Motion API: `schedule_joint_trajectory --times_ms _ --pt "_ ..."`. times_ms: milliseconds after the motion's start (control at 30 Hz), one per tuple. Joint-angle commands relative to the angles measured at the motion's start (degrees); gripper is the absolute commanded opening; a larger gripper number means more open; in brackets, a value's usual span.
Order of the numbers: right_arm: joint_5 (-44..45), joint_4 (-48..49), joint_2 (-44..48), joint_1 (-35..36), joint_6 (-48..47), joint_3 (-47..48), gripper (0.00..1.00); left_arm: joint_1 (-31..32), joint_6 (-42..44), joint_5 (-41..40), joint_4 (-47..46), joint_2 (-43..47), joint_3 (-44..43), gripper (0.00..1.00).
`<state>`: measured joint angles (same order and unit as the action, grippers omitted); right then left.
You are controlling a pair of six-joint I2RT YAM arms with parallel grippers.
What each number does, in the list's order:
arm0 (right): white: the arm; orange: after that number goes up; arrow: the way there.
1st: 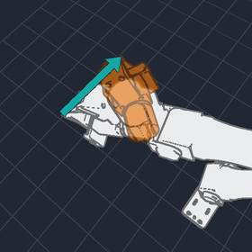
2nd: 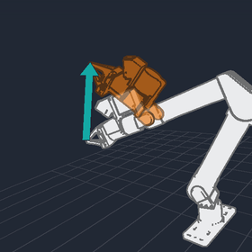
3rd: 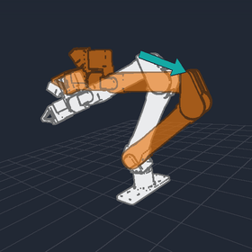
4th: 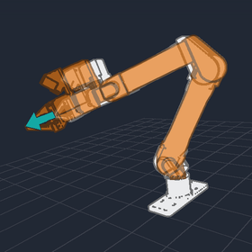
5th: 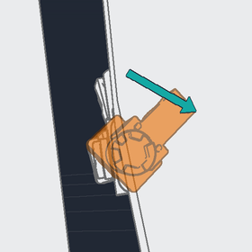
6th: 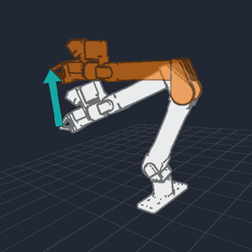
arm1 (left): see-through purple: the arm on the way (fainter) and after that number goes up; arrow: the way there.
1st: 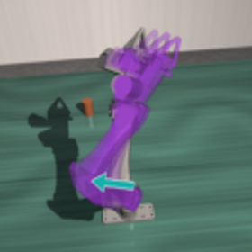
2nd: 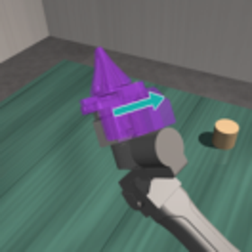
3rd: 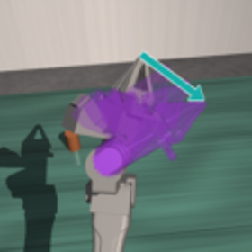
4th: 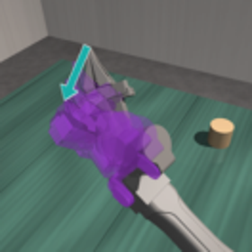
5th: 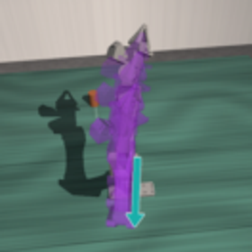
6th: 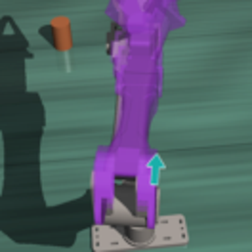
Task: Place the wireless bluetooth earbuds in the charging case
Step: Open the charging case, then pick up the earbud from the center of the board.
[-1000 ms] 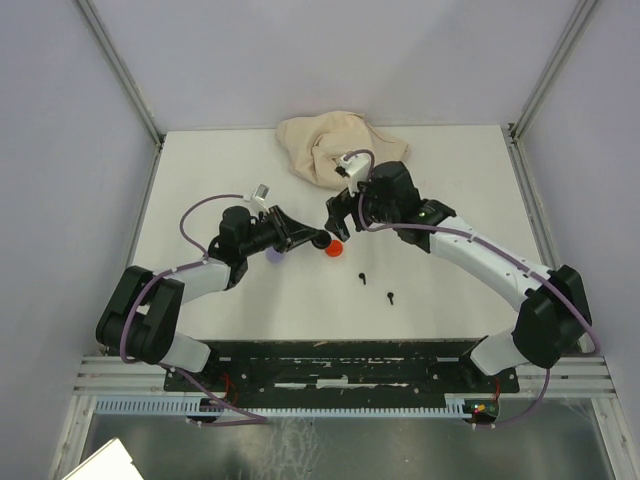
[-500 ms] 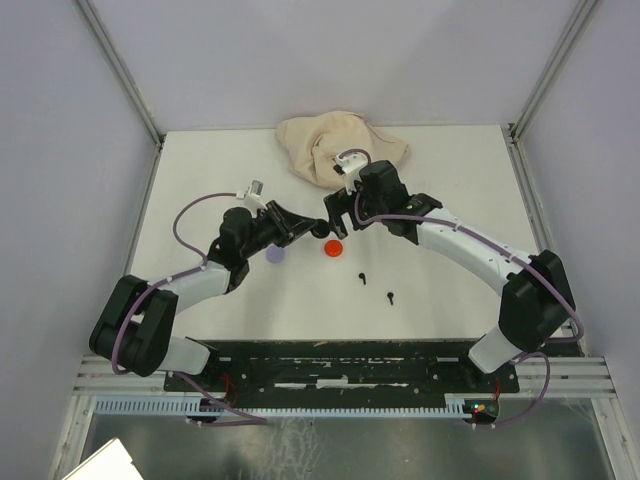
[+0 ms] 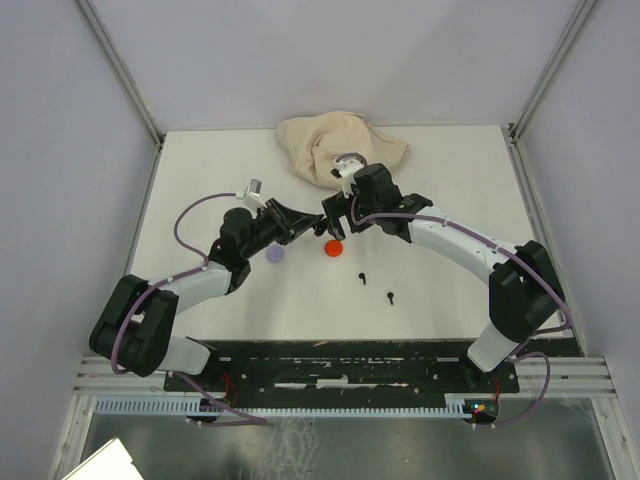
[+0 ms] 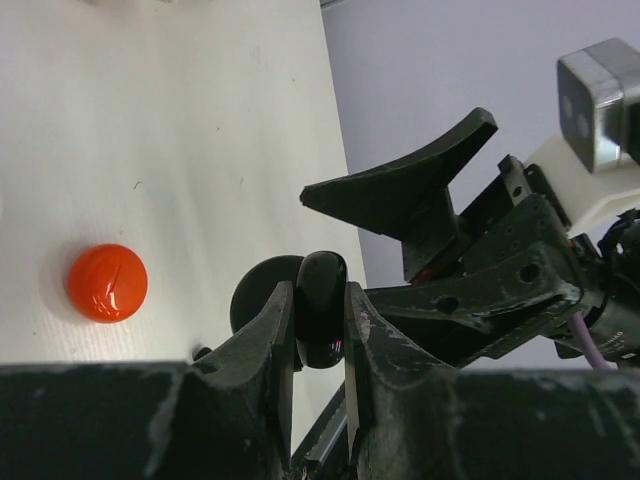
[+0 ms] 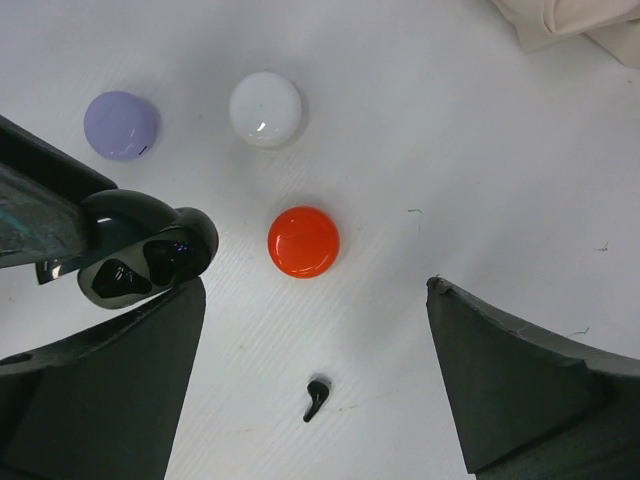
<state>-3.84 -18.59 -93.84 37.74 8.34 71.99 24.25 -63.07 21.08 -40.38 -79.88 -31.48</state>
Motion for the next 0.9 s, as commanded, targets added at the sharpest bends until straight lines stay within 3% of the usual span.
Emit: schedule_joint_trajectory --times_ms 0,167,367,500,633,867 --pt "1.37 3.93 0.18 0.06 1.28 0.12 0.99 0.28 -3.85 -0.33 -5.37 0.66 0.08 0.03" --pt "4.71 2.9 3.21 0.1 1.61 -2.61 0.99 -1.52 -5.33 -4.78 -1.58 2.12 0.36 0.03" --pt "6.94 -5.57 5.77 0.14 3.72 -7.03 0.99 -7.19 -7.98 -8.0 -0.32 5.78 2.86 0.03" --pt "7.49 -8.76 6.11 0.17 5.56 -10.54 0.92 -8.33 -8.36 -8.22 -0.3 7.82 3.93 0.03" --pt "7.73 -9.88 3.99 0.46 7.31 -11.76 0.76 -8.34 -8.6 -7.98 -0.3 8.25 4.4 0.03" --pt "7.22 -10.25 0.29 1.5 8.45 -10.52 0.63 -8.35 -8.59 -7.29 -0.09 7.96 4.52 0.03"
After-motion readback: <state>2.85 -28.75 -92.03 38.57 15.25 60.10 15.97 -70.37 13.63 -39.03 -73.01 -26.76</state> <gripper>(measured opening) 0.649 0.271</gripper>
